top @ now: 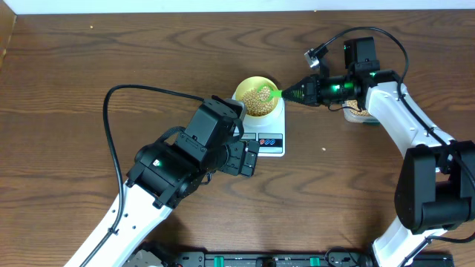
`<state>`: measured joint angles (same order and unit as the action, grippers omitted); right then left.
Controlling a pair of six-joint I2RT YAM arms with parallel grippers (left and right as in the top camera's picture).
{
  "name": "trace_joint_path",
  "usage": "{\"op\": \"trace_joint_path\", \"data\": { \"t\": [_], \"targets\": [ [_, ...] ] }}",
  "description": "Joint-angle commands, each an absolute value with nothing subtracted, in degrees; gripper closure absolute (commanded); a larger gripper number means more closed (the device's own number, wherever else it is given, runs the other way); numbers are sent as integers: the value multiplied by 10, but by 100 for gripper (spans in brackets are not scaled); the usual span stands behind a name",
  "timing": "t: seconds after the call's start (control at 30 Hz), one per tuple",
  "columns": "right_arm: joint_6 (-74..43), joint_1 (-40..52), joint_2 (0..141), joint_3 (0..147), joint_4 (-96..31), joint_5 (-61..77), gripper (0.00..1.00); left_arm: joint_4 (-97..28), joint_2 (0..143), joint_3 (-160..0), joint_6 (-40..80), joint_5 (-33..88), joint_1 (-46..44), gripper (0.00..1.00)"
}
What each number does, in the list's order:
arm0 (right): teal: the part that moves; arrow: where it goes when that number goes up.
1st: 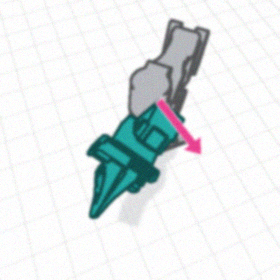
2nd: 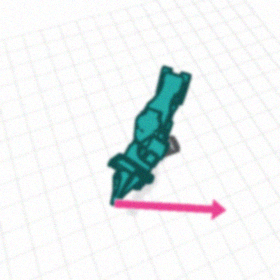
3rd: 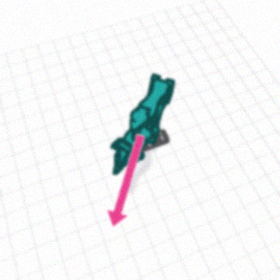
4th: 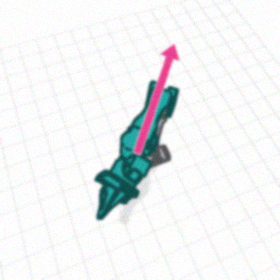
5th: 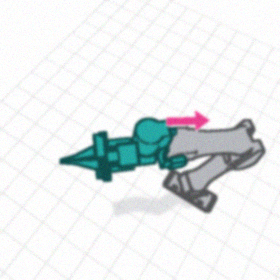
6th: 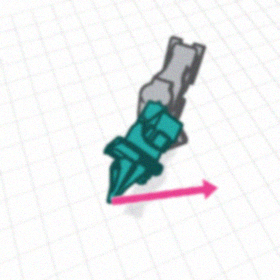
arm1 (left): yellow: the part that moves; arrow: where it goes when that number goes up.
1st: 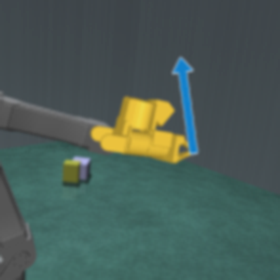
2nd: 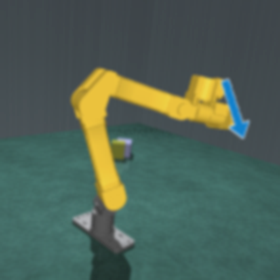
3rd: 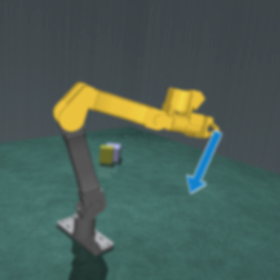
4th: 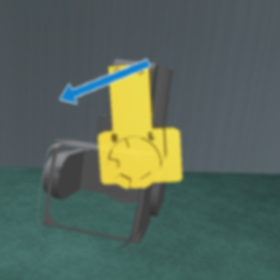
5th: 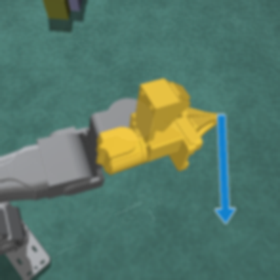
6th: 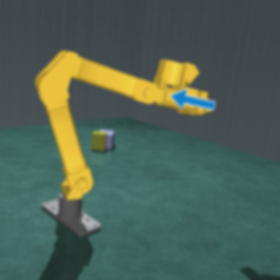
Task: Scoop item into bowl and weigh 50g on scale
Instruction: 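Lift the filled scoop and carry it over the yellow bowl, then tilt the scoop with the right gripper to pour soybeans into the bowl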
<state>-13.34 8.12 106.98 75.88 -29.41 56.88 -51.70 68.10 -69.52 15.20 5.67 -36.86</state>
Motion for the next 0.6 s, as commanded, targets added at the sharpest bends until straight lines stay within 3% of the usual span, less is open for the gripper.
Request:
{"op": "trace_joint_path", "data": {
  "t": [0.0,0.3,0.57],
  "targets": [
    [-104,87,1050,766,-307,536,98,-519,682,-704,151,54,-367,2],
    [-24,123,1032,843,-418,420,99,-519,682,-704,151,54,-367,2],
    [-20,131,1032,856,-425,415,99,-519,682,-704,151,54,-367,2]
  ]
}}
